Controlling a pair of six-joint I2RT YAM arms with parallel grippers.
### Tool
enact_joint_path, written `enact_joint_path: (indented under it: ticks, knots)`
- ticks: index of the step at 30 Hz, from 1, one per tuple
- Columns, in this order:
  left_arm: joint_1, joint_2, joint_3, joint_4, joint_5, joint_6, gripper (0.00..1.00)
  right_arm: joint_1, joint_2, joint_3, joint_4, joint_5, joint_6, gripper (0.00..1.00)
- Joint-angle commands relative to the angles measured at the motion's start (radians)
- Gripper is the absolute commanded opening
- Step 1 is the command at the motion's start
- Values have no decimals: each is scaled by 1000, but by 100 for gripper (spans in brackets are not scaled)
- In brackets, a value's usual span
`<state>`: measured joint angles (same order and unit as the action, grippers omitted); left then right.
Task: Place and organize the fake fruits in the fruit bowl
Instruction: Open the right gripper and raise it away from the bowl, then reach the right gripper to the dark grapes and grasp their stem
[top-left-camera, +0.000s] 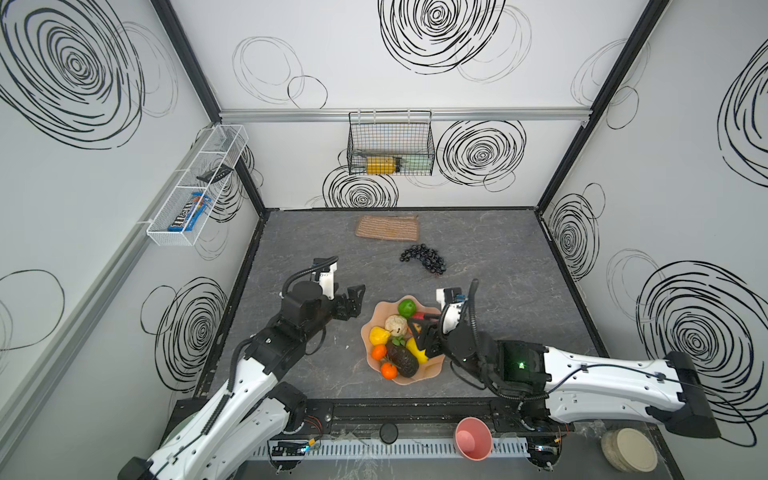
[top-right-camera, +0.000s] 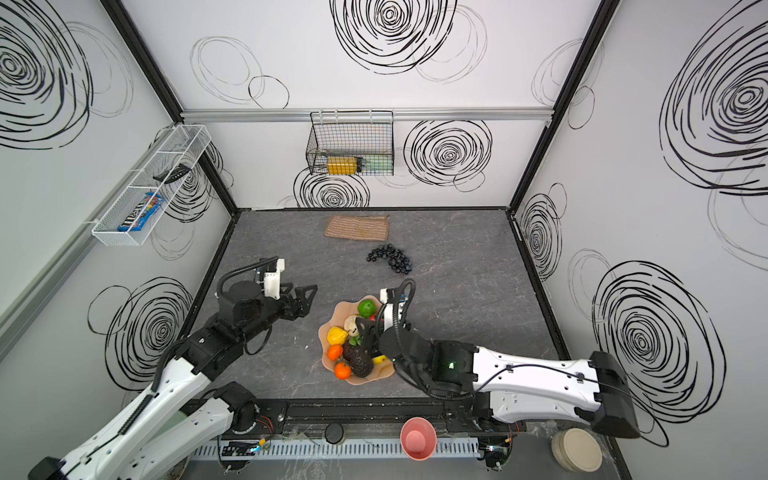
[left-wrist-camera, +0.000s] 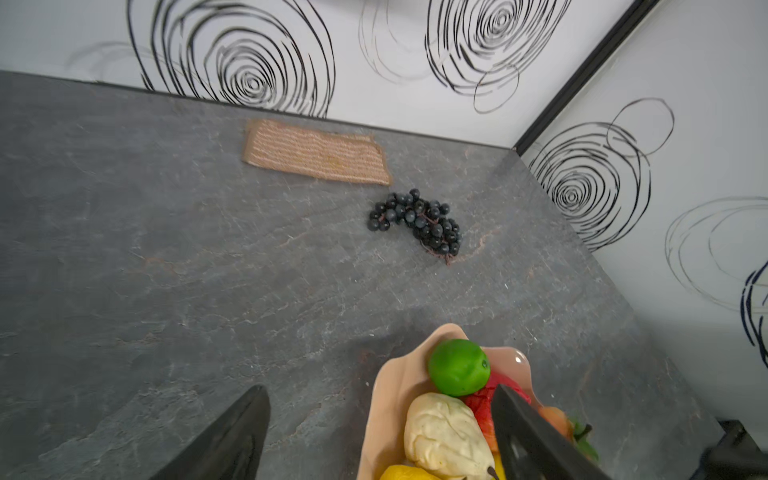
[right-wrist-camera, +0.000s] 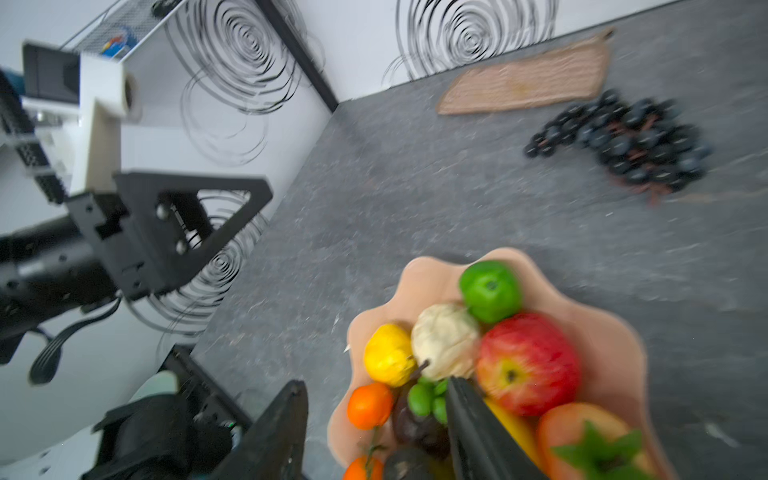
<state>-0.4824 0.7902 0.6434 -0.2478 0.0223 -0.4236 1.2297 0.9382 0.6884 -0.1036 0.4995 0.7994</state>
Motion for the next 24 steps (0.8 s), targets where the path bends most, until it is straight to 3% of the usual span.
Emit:
enact_joint_path:
  ticks: [1,8,11,19,24]
  knots:
    - [-28,50,4,90,52,-41,87,-227,-68,-61,22,-291,-173,62]
    - [-52,122,-12,174,32,-73,87,-707,27,-73,61,-715,-324,67]
    - [-53,156,-13,195,44,-77,87,-827,133,-60,131,-832,-340,66]
    - [-3,202,-34,251,104,-101,85,-925,574,156,53,-907,-401,48]
    - [-9,197,-58,277,100,-111,87,-924,727,195,154,-920,-404,42]
